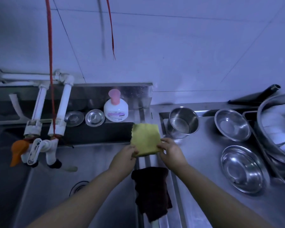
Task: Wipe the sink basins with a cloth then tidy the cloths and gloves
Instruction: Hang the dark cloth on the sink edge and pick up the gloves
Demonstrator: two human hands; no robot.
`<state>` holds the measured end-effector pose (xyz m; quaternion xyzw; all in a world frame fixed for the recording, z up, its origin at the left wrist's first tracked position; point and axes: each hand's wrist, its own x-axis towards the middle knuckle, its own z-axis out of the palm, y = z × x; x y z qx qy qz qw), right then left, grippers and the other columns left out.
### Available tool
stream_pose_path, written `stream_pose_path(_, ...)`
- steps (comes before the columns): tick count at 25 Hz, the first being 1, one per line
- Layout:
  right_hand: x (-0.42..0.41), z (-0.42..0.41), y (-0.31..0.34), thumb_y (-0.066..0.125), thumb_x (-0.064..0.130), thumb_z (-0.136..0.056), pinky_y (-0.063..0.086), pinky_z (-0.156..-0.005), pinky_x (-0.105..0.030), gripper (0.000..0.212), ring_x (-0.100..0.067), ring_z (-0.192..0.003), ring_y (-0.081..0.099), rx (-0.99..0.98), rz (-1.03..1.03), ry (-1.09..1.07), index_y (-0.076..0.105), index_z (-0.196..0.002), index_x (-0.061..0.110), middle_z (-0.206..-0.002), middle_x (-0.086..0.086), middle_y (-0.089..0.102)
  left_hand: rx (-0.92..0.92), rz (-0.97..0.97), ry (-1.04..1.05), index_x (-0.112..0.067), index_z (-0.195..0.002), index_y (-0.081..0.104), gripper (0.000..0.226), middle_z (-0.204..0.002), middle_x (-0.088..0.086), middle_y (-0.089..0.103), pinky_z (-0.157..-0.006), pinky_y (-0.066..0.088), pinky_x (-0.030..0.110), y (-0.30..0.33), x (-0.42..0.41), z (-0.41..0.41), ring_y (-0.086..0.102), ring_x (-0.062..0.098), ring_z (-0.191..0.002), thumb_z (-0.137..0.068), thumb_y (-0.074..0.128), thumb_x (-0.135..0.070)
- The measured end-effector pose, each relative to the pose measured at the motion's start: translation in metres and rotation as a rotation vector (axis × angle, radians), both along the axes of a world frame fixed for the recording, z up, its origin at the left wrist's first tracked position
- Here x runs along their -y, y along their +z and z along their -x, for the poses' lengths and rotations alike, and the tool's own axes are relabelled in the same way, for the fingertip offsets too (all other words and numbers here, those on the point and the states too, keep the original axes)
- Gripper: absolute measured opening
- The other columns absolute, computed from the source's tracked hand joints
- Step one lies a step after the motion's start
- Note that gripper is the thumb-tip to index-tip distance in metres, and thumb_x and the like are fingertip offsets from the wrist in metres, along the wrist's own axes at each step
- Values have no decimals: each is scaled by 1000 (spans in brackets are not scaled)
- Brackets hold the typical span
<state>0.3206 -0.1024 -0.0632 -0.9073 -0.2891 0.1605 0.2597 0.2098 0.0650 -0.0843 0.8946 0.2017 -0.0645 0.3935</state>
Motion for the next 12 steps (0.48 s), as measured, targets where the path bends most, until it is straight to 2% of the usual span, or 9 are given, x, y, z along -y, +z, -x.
stream_pose_path(3, 0, 2, -2, 59, 7, -86, 42, -87, -27, 25, -25, -113, 56, 13, 38, 5, 71, -108, 9, -131, -9, 53, -41, -41, -10, -12, -122, 60, 34, -142, 1, 45, -89, 31, 15, 2, 2, 0, 46, 19, -125, -90, 51, -7)
stream_pose_path(5, 1, 3, 1, 58, 12, -88, 43, -88, -31, 27, -23, -119, 51, 49, 99, 9, 68, -112, 12, -135, -5, 50, -53, -67, -18, -13, -122, 60, 35, -140, 1, 47, -90, 36, 20, 9, 3, 2, 48, 20, -122, -89, 50, -7)
stream_pose_path(7, 1, 5, 7, 59, 10, -86, 44, -90, -34, 28, -27, -118, 50, 136, 116, 21, 68, -113, 10, -132, -9, 53, -44, -97, -12, -14, -122, 59, 35, -137, 1, 49, -90, 39, 24, 18, 1, 6, 48, 20, -119, -89, 50, -8)
stream_pose_path(9, -4, 13, 18, 61, 2, -79, 47, -84, -37, 28, -33, -106, 56, 205, 105, 74, 70, -105, 5, -117, -14, 62, -38, -132, 0, -16, -125, 57, 37, -136, 0, 49, -93, 41, 27, 29, -1, 15, 46, 19, -121, -90, 48, -11)
stream_pose_path(12, -18, 33, 35, 66, -5, -66, 52, -64, -38, 25, -35, -79, 63, 348, 96, 223, 74, -89, 4, -87, -14, 69, -24, -194, -13, -21, -126, 55, 37, -131, -3, 52, -90, 44, 30, 47, -6, 36, 49, 17, -118, -91, 46, -15)
